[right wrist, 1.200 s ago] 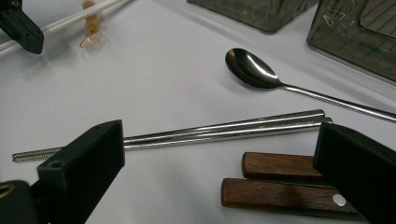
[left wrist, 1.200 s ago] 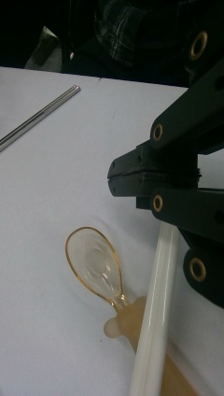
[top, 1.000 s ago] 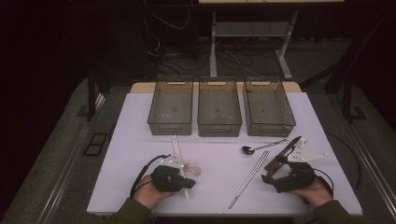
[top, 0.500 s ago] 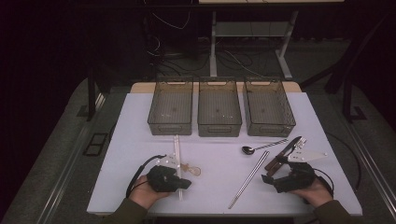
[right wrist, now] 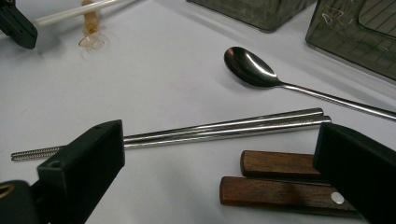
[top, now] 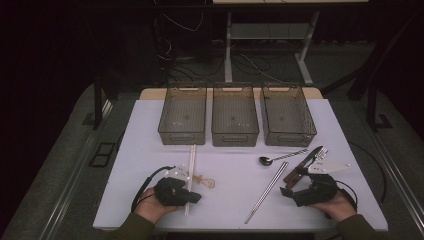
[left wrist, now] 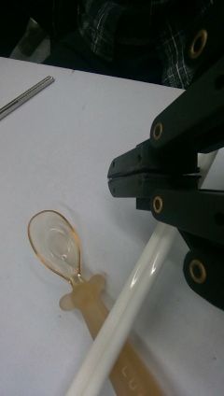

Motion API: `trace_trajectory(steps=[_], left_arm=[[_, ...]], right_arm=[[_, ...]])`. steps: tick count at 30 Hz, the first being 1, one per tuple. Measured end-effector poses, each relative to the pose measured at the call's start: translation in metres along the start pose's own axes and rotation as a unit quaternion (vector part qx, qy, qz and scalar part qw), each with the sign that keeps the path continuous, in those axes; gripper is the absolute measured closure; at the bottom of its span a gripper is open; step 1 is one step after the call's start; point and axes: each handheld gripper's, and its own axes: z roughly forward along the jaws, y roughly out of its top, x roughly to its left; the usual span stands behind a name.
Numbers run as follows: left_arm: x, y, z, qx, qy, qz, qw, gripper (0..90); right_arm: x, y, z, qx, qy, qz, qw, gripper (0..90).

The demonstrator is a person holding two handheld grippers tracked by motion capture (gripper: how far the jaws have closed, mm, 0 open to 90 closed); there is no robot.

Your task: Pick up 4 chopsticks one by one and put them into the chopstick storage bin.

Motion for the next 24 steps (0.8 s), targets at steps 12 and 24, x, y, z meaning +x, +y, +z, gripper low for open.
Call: trace_trajectory(steps=[12, 24], left_arm=[[0.0025, -0.0022, -0.004, 0.001, 0.005, -0.003, 1.0, 88.1], [0.0047, -0.0044, -0.0085, 0.001, 0.017, -0.007, 0.9998, 88.0]], right_arm=[[-0.0002, -0.0001, -0.0001, 0.0, -0.002, 0.0, 1.0, 2.3], [-0.0003, -0.0002, -0.0002, 0.0, -0.002, 0.001, 1.0, 2.3]])
